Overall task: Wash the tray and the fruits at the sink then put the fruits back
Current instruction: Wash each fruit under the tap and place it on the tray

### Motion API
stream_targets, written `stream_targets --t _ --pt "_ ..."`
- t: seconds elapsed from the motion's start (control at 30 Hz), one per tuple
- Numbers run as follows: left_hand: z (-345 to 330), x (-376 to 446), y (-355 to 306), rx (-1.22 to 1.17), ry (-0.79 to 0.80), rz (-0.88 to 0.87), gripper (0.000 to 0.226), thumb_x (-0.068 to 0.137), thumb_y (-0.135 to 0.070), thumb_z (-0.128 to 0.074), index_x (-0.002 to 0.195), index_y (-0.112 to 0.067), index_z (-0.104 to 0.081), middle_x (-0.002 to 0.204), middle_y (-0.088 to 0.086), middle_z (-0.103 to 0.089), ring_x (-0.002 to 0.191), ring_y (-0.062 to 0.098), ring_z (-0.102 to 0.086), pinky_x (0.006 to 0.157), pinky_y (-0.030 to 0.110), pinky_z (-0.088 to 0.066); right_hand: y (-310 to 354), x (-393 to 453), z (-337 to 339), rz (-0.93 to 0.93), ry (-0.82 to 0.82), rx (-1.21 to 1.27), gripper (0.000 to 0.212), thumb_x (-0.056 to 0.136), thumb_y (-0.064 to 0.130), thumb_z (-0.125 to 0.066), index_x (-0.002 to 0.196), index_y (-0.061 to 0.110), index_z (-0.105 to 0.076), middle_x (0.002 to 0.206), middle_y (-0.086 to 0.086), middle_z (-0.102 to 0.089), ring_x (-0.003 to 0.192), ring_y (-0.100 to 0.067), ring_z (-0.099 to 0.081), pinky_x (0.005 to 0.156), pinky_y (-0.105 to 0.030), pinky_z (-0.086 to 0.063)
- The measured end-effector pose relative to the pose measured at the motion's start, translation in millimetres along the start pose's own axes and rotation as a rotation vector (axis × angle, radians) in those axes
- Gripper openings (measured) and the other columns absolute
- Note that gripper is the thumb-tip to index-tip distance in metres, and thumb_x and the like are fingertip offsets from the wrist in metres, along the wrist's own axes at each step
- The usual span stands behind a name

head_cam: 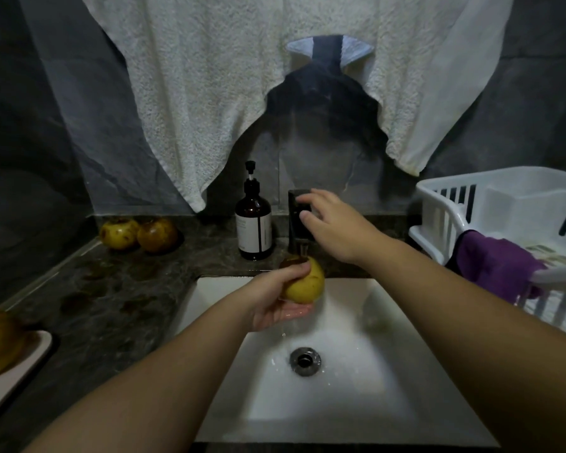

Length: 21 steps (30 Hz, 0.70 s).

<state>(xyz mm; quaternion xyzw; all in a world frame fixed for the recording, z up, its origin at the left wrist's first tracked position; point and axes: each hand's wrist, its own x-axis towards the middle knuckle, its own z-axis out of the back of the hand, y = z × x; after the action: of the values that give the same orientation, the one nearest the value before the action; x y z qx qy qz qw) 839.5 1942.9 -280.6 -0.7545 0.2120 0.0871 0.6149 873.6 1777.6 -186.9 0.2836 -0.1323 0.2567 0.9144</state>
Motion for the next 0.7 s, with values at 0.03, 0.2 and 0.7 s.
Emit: stream_targets --t 0.03,0.2,0.7 --pt "1 -1 1 -0.007 0.006 0.001 0.079 0.060 -0.044 -0.088 0.127 -0.010 -0.066 0.110 0.020 -0.076 0.093 0.032 -0.077 0.075 0.038 -0.066 0 0 -2 -0.010 0.005 -0.021 0.048 0.106 0.044 -0.040 0.152 0.032 -0.043 0.165 0.002 -0.026 0.149 -0.024 -0.030 0.120 -0.042 -0.028" --pt "7 -7 11 0.148 -0.064 -0.008 0.081 0.061 -0.058 -0.092 0.126 -0.016 -0.069 0.111 0.013 -0.075 0.090 0.026 -0.073 0.073 0.034 -0.061 -5 -14 -13 -0.059 0.042 -0.007 0.048 0.106 0.044 -0.038 0.152 0.032 -0.043 0.164 0.004 -0.028 0.148 -0.021 -0.030 0.115 -0.033 -0.026" --pt "-16 -33 13 1.225 -0.230 -0.237 0.096 0.054 -0.066 -0.087 0.135 -0.026 -0.055 0.118 -0.003 -0.062 0.107 0.018 -0.061 0.096 0.041 -0.057 -44 -107 -8 -0.290 0.533 -0.346 0.038 0.084 0.029 -0.077 0.117 0.034 -0.059 0.121 0.003 -0.047 0.103 -0.022 -0.056 0.075 -0.030 -0.048"
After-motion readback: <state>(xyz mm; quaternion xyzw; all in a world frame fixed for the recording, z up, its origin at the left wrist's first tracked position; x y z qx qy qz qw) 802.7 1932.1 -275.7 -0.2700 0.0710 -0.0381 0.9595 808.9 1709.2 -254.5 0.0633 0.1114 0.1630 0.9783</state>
